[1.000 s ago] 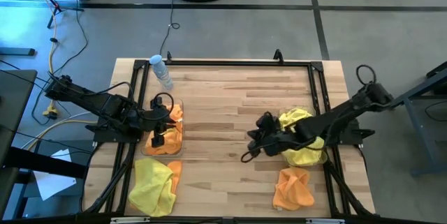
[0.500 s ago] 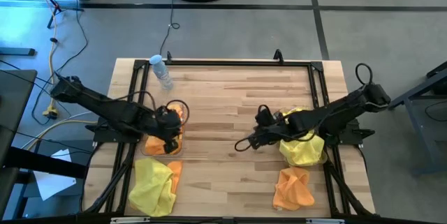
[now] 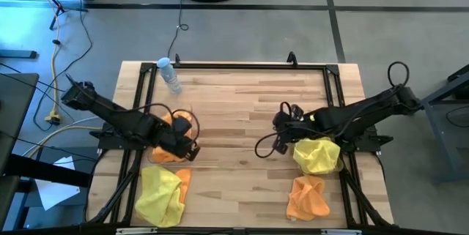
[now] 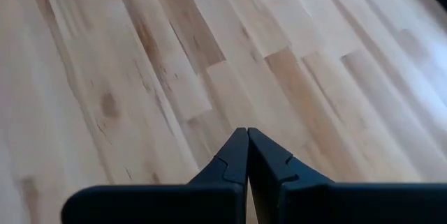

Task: Sort microfiber towel by color & place in baskets
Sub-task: Put the yellow towel into the right transparent bin

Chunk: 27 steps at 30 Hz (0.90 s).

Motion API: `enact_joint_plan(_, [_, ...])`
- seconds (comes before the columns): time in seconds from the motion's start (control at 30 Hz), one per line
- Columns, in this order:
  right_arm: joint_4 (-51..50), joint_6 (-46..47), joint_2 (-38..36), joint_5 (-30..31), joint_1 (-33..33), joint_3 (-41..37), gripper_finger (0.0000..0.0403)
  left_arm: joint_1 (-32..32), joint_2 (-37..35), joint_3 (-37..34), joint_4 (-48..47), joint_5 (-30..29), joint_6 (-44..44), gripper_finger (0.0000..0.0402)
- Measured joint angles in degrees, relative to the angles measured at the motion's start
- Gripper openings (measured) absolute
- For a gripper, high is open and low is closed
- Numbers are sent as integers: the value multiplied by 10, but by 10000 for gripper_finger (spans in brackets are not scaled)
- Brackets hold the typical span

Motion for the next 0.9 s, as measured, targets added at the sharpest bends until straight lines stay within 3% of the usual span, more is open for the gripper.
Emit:
enact_joint_plan(0.23, [-47, -58, -23, 0, 0, 0, 0, -103, 19, 0, -22, 0, -237, 0])
enact_joint_plan(0.47, [-68, -69, -28, 4, -3, 0, 0, -204, 100, 25, -51, 30, -464, 0])
enact_joint_plan(0.7, [-68, -101, -28, 6, -4, 0, 0, -203, 188, 110, -109, 96, -467, 0])
enact_joint_plan(0.9, [-68, -114, -28, 6, -4, 0, 0, -204, 213, 118, -93, 166, -470, 1])
